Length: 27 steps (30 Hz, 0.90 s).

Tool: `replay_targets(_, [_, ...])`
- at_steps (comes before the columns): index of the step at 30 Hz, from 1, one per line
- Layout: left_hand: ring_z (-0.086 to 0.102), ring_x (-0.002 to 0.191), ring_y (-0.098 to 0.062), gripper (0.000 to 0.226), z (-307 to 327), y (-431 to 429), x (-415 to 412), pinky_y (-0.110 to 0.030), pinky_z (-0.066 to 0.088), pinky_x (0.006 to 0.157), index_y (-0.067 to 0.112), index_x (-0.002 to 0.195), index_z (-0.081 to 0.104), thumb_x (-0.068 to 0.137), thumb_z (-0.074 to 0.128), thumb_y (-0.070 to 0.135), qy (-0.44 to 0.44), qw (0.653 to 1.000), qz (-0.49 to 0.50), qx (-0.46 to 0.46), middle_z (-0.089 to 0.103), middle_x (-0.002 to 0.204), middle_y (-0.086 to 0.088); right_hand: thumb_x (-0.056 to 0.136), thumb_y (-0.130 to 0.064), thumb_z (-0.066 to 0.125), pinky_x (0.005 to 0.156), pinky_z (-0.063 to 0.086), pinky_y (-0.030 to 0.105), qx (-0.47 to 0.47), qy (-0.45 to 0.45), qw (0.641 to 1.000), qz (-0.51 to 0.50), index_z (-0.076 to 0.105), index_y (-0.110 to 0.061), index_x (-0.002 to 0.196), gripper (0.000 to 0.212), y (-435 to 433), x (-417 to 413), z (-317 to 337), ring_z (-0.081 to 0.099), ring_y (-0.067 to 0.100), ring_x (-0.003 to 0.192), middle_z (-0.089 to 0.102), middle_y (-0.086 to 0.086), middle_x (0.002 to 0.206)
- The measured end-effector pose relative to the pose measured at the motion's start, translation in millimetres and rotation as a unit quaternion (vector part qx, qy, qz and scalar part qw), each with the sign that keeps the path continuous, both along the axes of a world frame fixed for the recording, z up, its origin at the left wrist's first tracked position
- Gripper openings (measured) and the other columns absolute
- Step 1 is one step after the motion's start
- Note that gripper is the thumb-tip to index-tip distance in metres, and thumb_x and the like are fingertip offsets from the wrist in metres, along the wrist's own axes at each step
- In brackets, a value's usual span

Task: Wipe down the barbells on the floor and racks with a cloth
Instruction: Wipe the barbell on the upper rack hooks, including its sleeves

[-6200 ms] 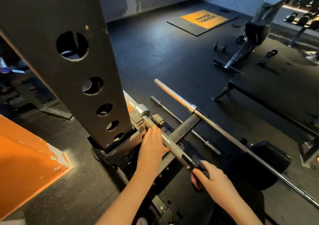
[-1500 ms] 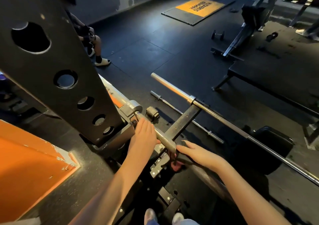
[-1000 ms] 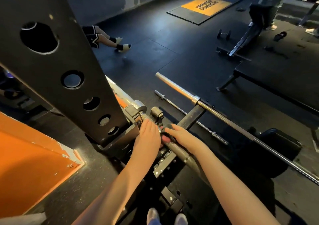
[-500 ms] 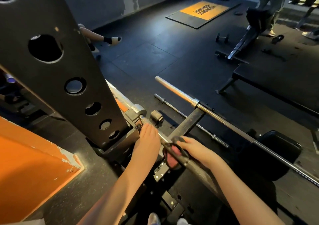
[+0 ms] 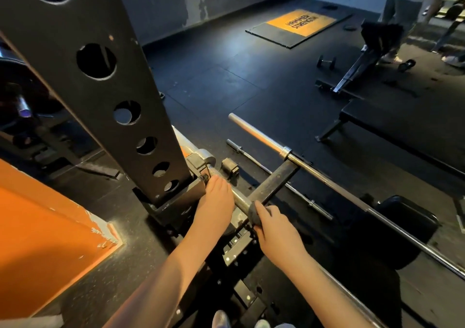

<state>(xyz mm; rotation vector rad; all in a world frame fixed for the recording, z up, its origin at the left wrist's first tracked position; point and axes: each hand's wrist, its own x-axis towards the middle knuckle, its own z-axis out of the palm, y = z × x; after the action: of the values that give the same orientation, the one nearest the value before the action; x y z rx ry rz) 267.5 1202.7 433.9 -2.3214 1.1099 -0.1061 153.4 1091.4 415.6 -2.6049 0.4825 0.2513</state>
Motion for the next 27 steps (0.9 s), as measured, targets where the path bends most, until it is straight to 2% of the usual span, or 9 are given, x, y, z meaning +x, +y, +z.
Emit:
replay_targets(2, [0.046,0.116,-0.027,0.034,-1.4,1.3,1.2,-0.041,0.029,0.108,0.008,0.125,0.050,0.095,0.041,0.022,-0.019,1.000,-0.008,0.014,0.052,0.118,-0.007,0.098,-0.030,0.052,0.085,0.053,0.032,-0.063,-0.006,0.998,-0.005,0.017,-0.020,0.150,0.064,8.6,21.4,-1.6,0.052,0.022,0.113,0.041,0.008,0.137])
replay_targets(5, [0.043,0.123,-0.031,0.039,-4.7,3.1,-0.4,-0.044,0.025,0.113,0.004,0.129,0.047,0.097,0.041,0.026,-0.030,0.999,-0.013,0.016,0.051,0.124,-0.012,0.097,-0.028,0.054,0.087,0.051,0.033,-0.083,-0.030,0.996,-0.009,0.014,-0.018,0.151,0.067,20.9,43.0,-3.9,0.050,0.024,0.117,0.039,0.010,0.138])
replay_targets(7, [0.042,0.125,-0.032,0.041,-5.9,5.4,-1.3,-0.045,0.023,0.114,0.003,0.130,0.046,0.095,0.044,0.025,-0.045,0.999,-0.017,0.001,0.051,0.126,-0.012,0.095,-0.023,0.056,0.087,0.049,0.032,-0.090,-0.038,0.995,-0.011,0.014,-0.020,0.149,0.069,21.4,27.0,-1.2,0.047,0.023,0.118,0.037,0.009,0.140])
replay_targets(12, [0.036,0.132,-0.034,0.048,-11.6,8.3,-4.1,-0.045,0.018,0.117,-0.001,0.139,0.036,0.097,0.039,0.023,-0.051,0.998,-0.015,-0.033,0.046,0.136,-0.016,0.091,-0.010,0.058,0.100,0.042,0.034,-0.165,-0.022,0.986,0.025,0.002,-0.018,0.154,0.085,16.9,-40.1,-5.6,0.036,0.028,0.131,0.020,0.012,0.154])
replay_targets(15, [0.034,0.135,-0.034,0.050,-13.9,8.0,-6.0,-0.045,0.017,0.118,-0.001,0.141,0.034,0.098,0.039,0.025,-0.057,0.998,-0.009,-0.027,0.043,0.139,-0.017,0.092,-0.014,0.058,0.095,0.047,0.035,-0.190,-0.023,0.982,0.009,0.005,-0.015,0.153,0.080,23.3,-16.9,-5.1,0.045,0.028,0.123,0.029,0.012,0.148])
replay_targets(19, [0.035,0.135,-0.033,0.050,-14.4,7.6,-9.3,-0.044,0.019,0.117,0.001,0.140,0.036,0.098,0.042,0.027,-0.062,0.998,0.007,-0.026,0.044,0.139,-0.016,0.088,-0.018,0.067,0.092,0.049,0.036,-0.175,-0.030,0.984,0.005,0.008,-0.013,0.152,0.087,30.1,16.0,-7.0,0.047,0.029,0.121,0.030,0.012,0.147])
replay_targets(22, [0.030,0.139,-0.033,0.055,-15.6,6.9,-12.7,-0.045,0.017,0.118,-0.001,0.144,0.031,0.098,0.042,0.028,-0.048,0.998,0.022,-0.043,0.039,0.145,-0.019,0.088,-0.017,0.066,0.092,0.048,0.034,-0.159,-0.049,0.986,0.009,0.014,-0.015,0.150,0.081,22.5,-10.7,-9.6,0.046,0.027,0.122,0.033,0.010,0.145])
replay_targets(25, [0.021,0.144,-0.033,0.060,-17.3,7.0,-15.7,-0.044,0.013,0.120,0.000,0.149,0.021,0.099,0.042,0.027,-0.014,0.996,0.040,-0.082,0.028,0.153,-0.019,0.084,-0.016,0.069,0.085,0.052,0.033,-0.168,-0.070,0.983,-0.011,0.022,-0.015,0.147,0.079,13.1,-55.0,-15.9,0.053,0.027,0.115,0.046,0.011,0.138])
replay_targets(27, [0.019,0.145,-0.032,0.061,-17.4,7.0,-18.2,-0.043,0.012,0.120,0.000,0.149,0.018,0.099,0.041,0.026,-0.002,0.993,0.047,-0.105,0.025,0.154,-0.018,0.091,-0.018,0.062,0.090,0.050,0.032,-0.175,-0.064,0.982,-0.020,0.021,-0.014,0.149,0.071,11.8,-57.8,-17.6,0.050,0.026,0.120,0.042,0.011,0.141])
